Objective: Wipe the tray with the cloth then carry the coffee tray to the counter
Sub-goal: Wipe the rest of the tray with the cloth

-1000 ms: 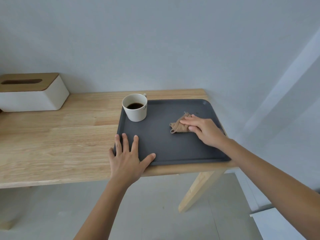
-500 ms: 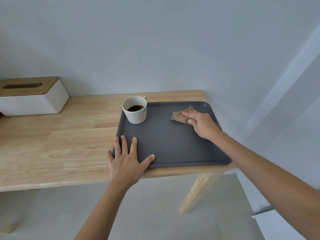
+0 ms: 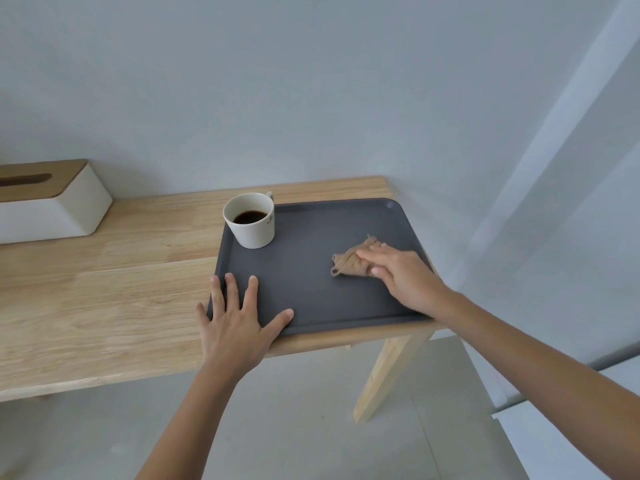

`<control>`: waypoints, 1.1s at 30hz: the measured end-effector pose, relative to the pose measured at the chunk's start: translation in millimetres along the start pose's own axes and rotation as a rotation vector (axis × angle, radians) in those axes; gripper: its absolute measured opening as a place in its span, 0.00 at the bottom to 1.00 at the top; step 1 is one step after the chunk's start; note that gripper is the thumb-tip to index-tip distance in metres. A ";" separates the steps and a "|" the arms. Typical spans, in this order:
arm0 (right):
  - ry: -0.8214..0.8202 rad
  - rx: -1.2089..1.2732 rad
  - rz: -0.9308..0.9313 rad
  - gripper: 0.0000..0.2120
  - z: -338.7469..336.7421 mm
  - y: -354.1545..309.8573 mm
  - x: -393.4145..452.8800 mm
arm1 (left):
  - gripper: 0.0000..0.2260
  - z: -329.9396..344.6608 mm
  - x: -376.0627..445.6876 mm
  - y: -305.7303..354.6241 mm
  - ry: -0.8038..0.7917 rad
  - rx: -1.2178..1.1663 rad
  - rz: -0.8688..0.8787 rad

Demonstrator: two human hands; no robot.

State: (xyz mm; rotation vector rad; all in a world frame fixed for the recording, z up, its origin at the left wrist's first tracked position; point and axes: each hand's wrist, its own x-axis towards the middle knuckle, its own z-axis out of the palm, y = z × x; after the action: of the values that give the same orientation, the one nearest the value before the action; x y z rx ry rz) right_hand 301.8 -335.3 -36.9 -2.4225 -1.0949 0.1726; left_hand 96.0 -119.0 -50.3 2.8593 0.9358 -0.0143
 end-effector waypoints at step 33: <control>0.036 -0.105 0.139 0.22 -5.9 -2.1 46.0 | 0.42 -3.7 0.5 0.2 -0.038 -0.033 0.007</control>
State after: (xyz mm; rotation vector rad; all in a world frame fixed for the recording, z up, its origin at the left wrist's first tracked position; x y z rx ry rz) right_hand 333.1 -302.4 -27.1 -2.5869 -0.9420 0.1190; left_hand 96.4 -118.4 -46.7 2.8216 0.9108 -0.0526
